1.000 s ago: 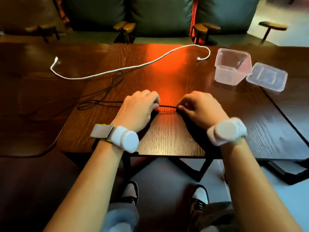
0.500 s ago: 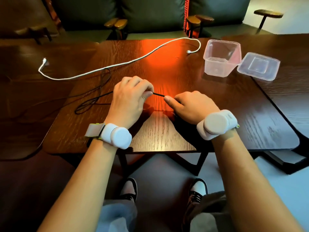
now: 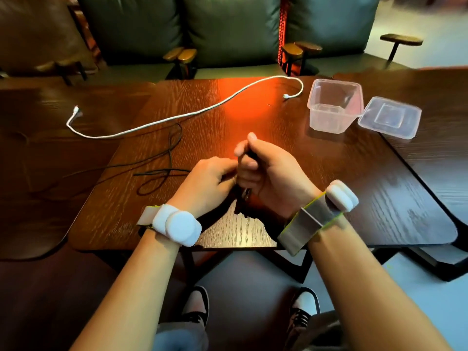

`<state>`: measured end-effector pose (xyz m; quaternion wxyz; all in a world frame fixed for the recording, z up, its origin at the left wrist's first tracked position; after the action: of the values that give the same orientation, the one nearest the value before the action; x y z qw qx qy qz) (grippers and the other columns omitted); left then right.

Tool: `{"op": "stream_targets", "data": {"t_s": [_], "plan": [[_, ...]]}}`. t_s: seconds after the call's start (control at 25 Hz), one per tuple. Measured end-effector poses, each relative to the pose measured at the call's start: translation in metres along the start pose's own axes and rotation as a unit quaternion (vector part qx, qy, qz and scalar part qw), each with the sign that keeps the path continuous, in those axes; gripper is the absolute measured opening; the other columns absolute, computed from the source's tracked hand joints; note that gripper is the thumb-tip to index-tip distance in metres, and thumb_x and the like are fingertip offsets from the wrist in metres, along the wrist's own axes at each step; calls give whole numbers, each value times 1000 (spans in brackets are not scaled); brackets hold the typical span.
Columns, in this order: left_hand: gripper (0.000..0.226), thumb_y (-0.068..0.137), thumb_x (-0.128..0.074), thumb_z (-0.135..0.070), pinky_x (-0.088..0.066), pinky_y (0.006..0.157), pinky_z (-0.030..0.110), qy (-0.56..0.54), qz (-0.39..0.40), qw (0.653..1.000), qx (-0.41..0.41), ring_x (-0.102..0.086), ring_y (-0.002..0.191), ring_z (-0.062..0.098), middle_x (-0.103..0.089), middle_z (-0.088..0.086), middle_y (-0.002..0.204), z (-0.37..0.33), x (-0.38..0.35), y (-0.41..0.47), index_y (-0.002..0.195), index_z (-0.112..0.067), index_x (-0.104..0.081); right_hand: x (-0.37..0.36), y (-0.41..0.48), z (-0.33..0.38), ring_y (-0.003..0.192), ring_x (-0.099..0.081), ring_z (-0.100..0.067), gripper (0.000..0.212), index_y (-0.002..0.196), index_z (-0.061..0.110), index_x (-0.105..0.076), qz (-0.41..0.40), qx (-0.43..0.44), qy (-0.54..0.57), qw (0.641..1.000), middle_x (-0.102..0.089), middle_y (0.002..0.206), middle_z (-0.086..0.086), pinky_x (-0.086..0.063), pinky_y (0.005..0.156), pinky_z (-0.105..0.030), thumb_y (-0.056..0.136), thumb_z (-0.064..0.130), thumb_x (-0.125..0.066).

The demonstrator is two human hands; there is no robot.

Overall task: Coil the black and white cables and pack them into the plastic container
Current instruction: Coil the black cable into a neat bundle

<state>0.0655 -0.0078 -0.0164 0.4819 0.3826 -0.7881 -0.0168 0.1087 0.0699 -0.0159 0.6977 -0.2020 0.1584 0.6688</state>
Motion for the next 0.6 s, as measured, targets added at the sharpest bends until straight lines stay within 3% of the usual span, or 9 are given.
{"op": "stream_targets", "data": {"t_s": [0.08,0.24,0.36,0.44,0.52,0.6], "plan": [[11,83,-56,-16,-37,67,31,34,16,999,-8,-59,80,22,-53,-18,73,1,-5,2,84,-19,-67,4,4,2,52,-21,-8,34,92,8,-59,-40,26,67,997,-33,60,5,-13,53,-25,105,27,-34],[9,91,-60,-18,-38,73,33,43,38,998,1,-60,89,29,-64,-2,85,4,-9,1,92,-17,-69,9,10,5,53,-28,-7,27,113,4,-59,-112,90,120,982,-37,67,3,-24,51,-20,103,17,-37],[17,93,-54,-29,-42,72,39,69,63,996,-16,-58,86,33,-61,2,82,-2,-13,0,80,-18,-57,19,12,9,54,-27,-7,25,110,8,-58,-164,131,154,966,-36,67,4,-23,52,-21,104,16,-36],[29,96,-48,-35,-46,72,44,81,61,995,-15,-59,84,31,-63,3,82,-6,-15,-1,80,-13,-60,28,12,11,54,-28,-7,24,107,10,-58,-189,157,186,951,-36,67,5,-23,53,-21,104,18,-36],[43,97,-40,-49,-50,72,43,94,44,995,7,-62,85,25,-66,-2,84,-7,-11,-2,88,-19,-69,40,7,20,55,-31,-7,21,102,13,-60,-226,210,157,938,-38,69,5,-26,54,-21,101,21,-40],[48,96,-39,-58,-52,71,39,112,40,993,2,-63,84,19,-68,-7,84,-13,-10,-2,92,-24,-73,51,-1,31,60,-39,-7,23,92,18,-62,-290,248,13,924,-44,73,5,-33,60,-24,94,33,-45]]}}
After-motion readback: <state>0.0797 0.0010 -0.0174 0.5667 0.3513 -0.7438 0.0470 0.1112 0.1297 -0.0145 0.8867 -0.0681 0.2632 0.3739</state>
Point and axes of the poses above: each hand's wrist, its own y-axis towards the middle knuckle, its own x-axis out of the back of the hand, z = x × y, the point moved 8 cm from there along y, towards the middle knuckle
